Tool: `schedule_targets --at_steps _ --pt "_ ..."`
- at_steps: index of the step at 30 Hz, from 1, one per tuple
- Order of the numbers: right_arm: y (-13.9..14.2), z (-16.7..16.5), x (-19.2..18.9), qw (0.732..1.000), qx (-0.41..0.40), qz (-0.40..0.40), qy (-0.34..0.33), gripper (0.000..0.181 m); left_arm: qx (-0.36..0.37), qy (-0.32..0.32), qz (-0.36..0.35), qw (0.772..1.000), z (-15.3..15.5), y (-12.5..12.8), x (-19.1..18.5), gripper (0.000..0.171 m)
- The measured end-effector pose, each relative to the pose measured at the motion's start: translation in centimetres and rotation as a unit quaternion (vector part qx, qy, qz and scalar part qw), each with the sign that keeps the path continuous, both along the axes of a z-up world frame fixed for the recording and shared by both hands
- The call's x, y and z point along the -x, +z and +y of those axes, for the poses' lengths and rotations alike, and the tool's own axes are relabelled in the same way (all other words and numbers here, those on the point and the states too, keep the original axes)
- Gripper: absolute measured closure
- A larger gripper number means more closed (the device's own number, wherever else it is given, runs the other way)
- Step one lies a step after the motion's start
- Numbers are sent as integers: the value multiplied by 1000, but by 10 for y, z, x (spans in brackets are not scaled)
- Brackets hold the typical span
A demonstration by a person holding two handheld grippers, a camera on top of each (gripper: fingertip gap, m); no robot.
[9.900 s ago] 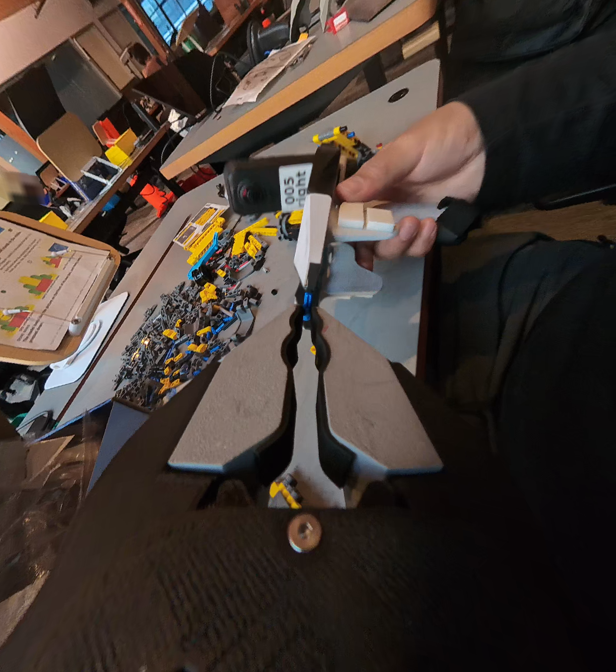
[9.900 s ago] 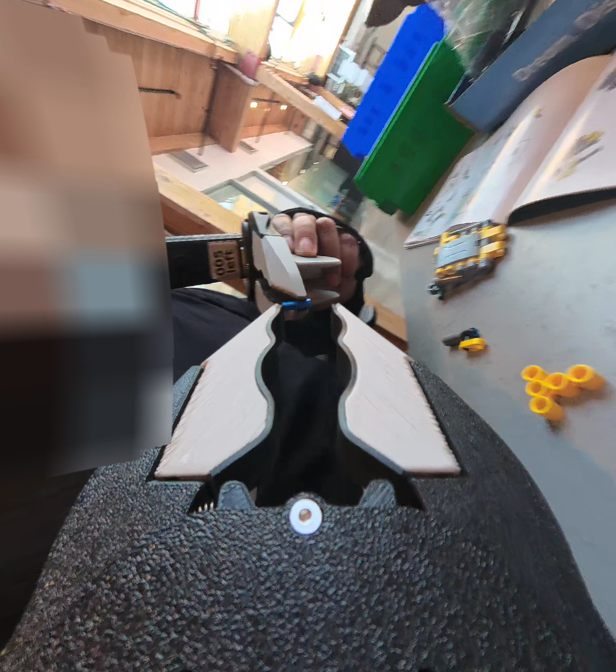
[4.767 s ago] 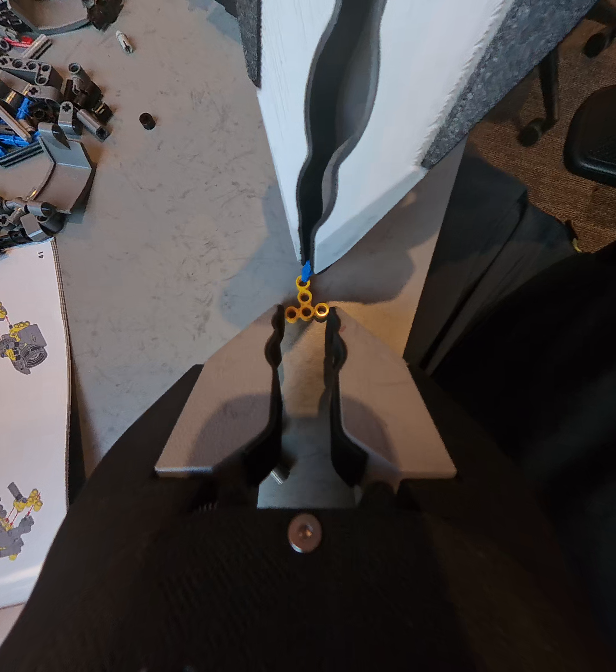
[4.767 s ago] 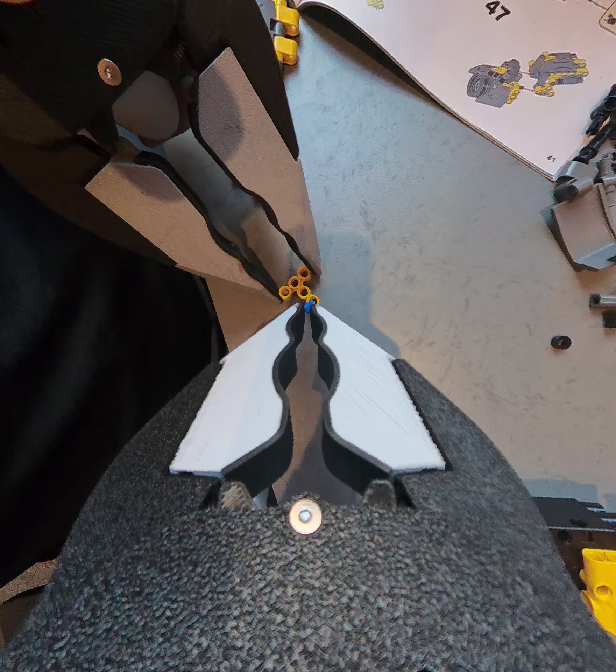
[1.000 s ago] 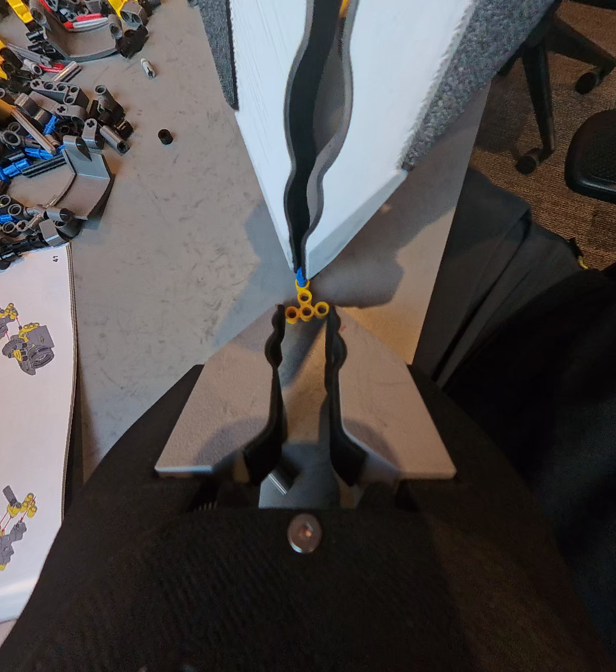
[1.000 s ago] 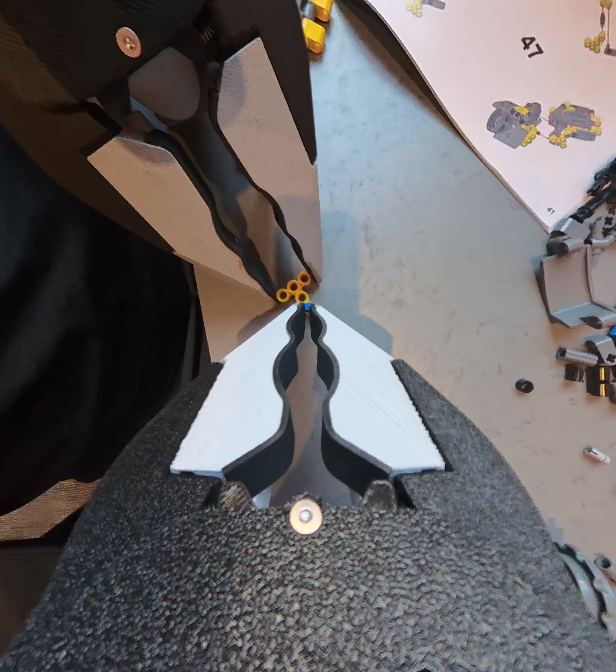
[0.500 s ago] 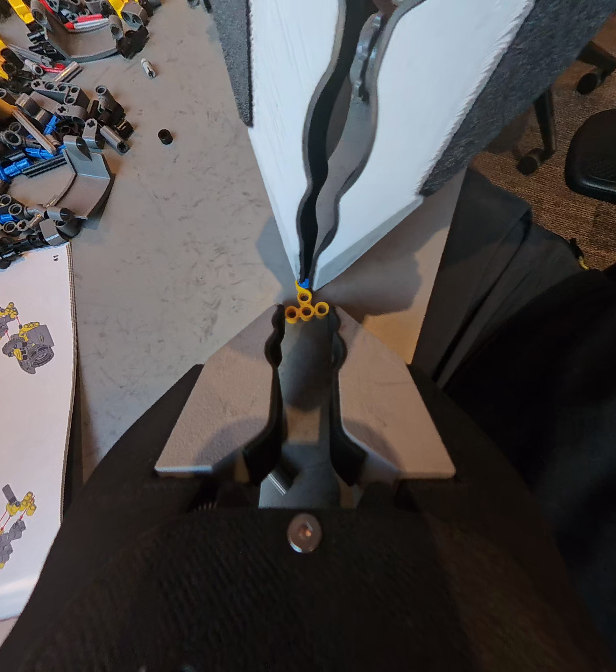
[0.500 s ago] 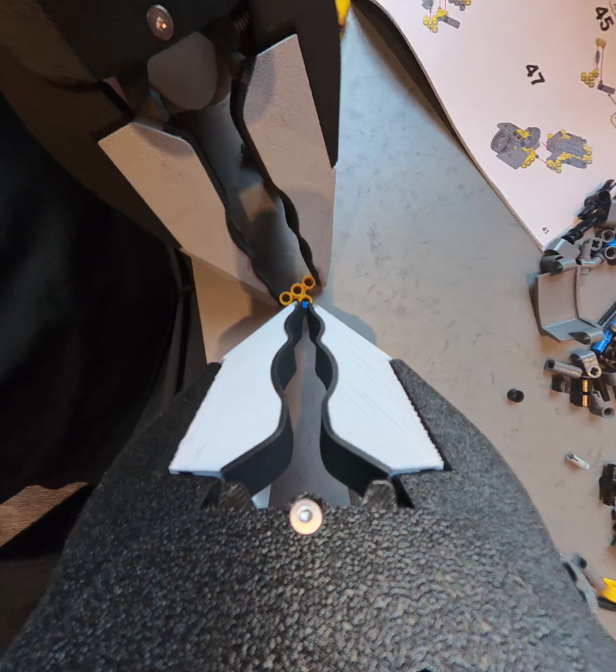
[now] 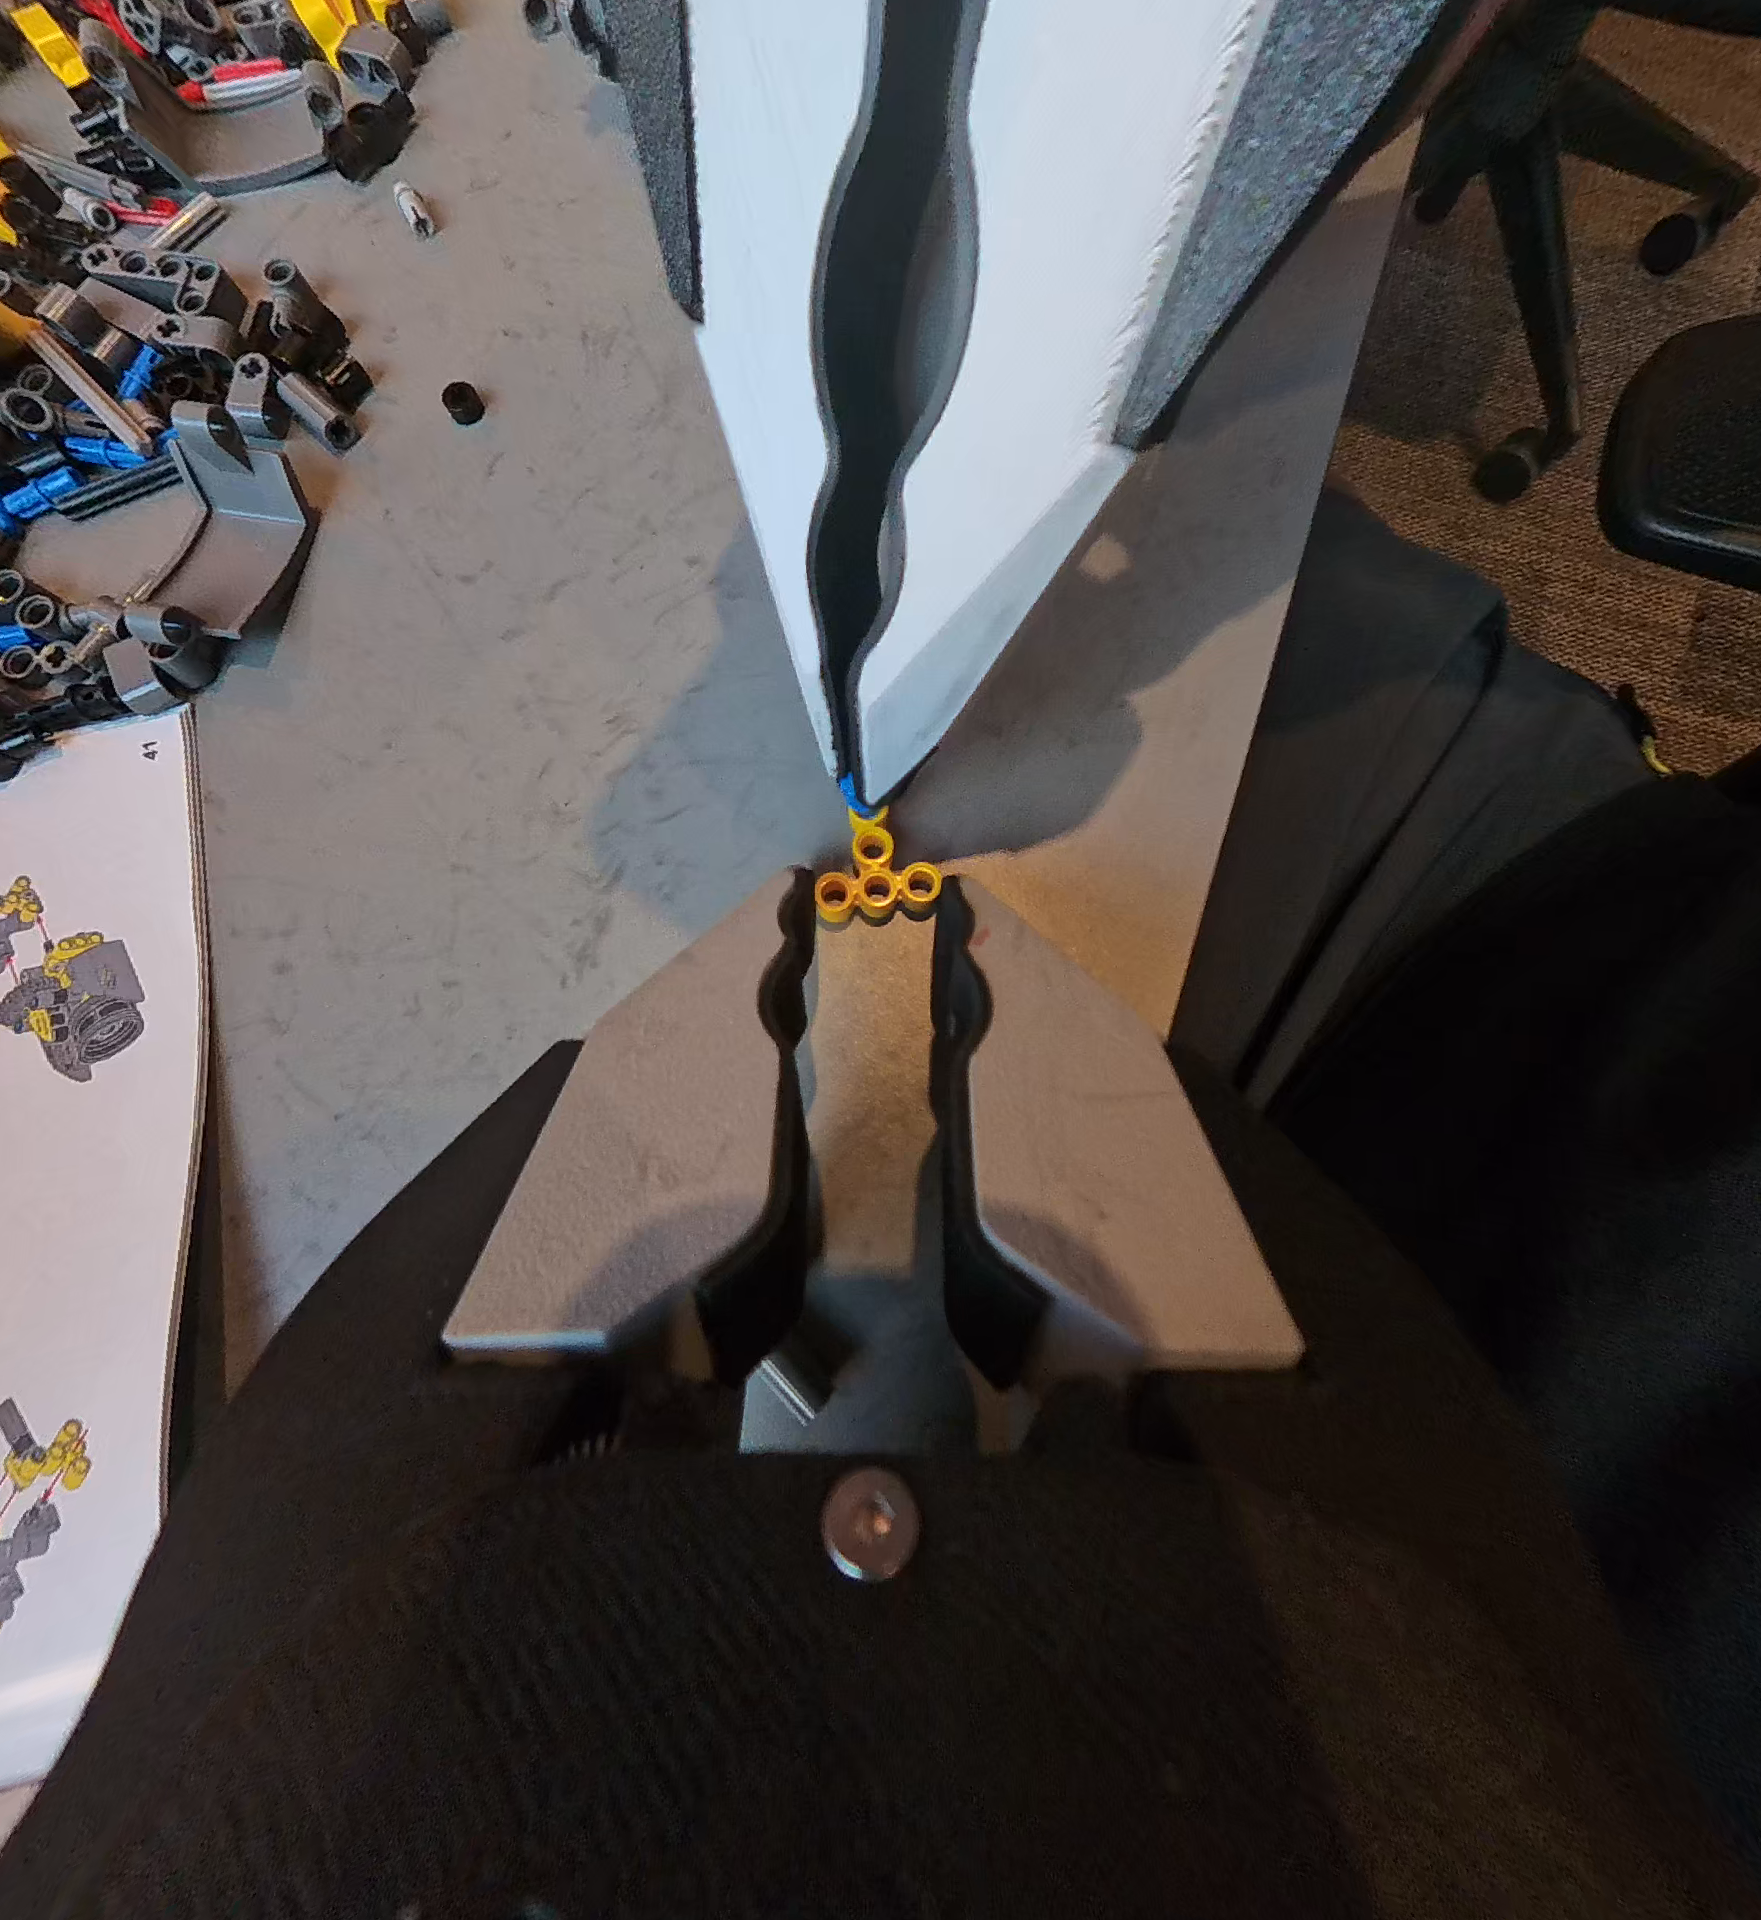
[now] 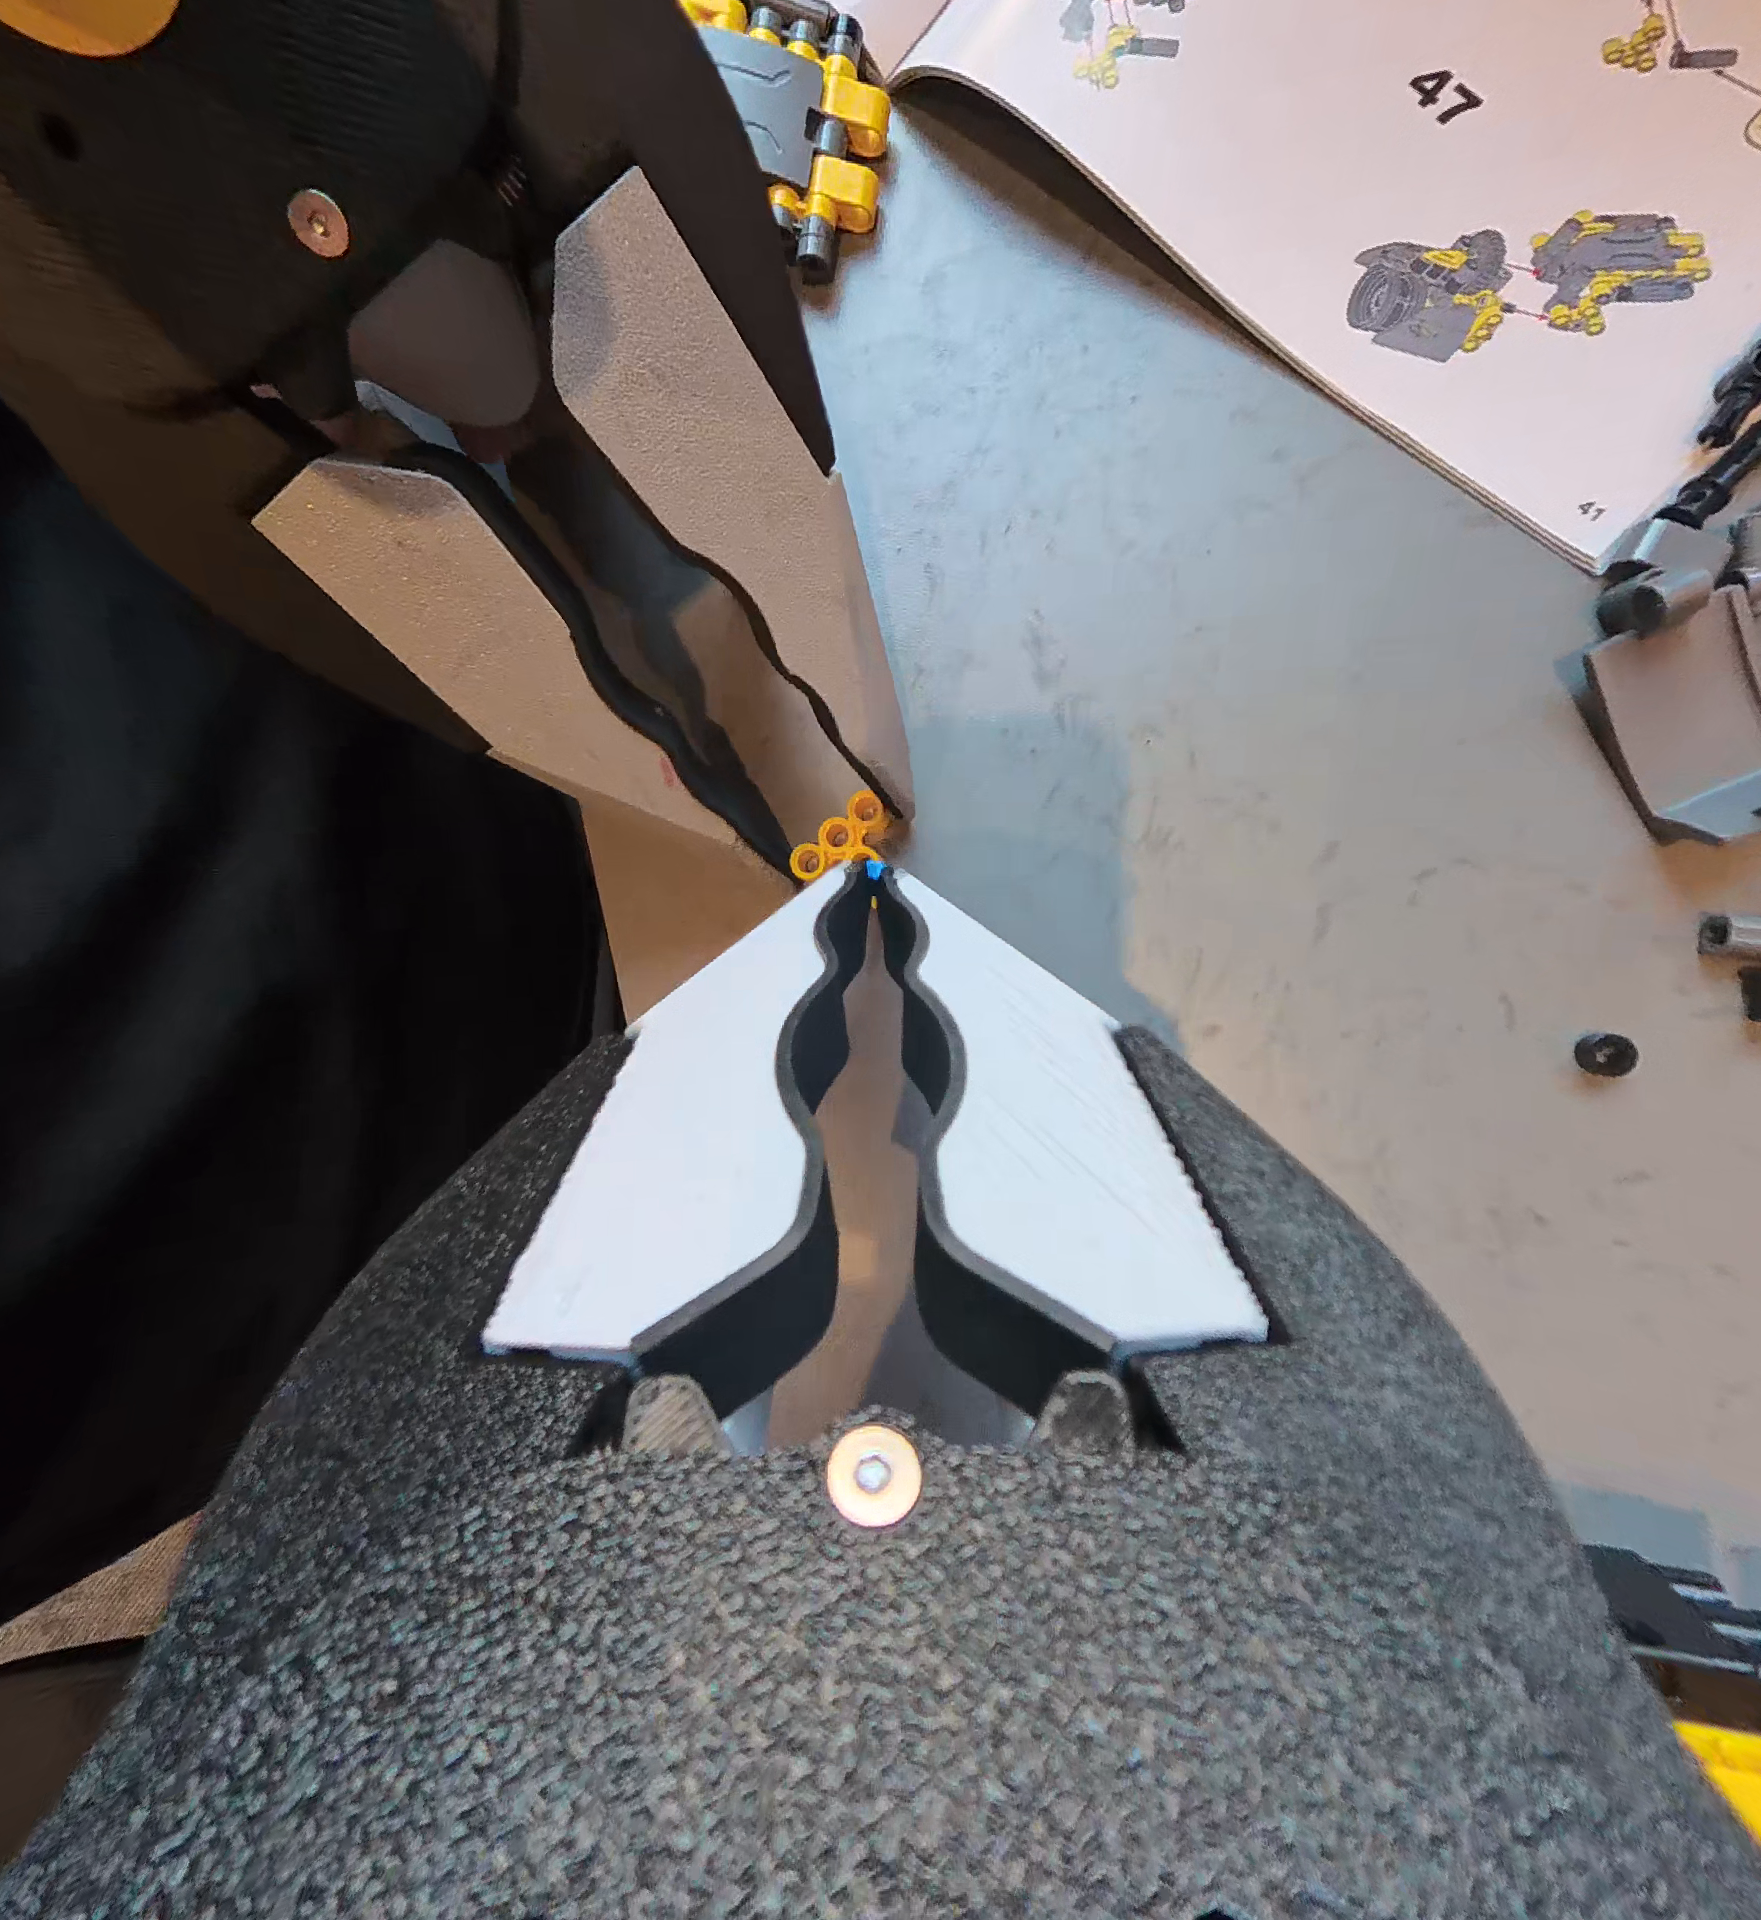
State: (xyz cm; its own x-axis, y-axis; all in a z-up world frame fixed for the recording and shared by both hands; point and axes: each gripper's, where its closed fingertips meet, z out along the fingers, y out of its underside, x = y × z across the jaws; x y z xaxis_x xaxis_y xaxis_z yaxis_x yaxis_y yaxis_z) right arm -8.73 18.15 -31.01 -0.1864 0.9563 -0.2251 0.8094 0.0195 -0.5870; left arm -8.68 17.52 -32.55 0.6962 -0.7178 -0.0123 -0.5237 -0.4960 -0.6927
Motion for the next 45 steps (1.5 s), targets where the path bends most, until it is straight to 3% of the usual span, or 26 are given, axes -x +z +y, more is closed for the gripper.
schedule_targets --at_steps 5,11,28,38,42,45 --pt "2 2 -3 1000 -22 5 -8 181 -3 5 0 1000 2 0 0 151" --pt "11 2 1 997 31 53 -38 181 -14 9 4 1000 5 1 2 151" --pt "25 4 4 988 60 120 -82 180 -22 10 -3 1000 2 8 -1 145" --pt "27 11 11 988 -53 105 -99 180 -42 17 -13 999 3 24 6 146" --pt "34 4 11 987 -27 125 -95 180 -60 15 -16 998 4 32 4 149" --pt "45 -1 8 982 40 154 -100 180 -75 6 -19 997 2 39 -1 152"
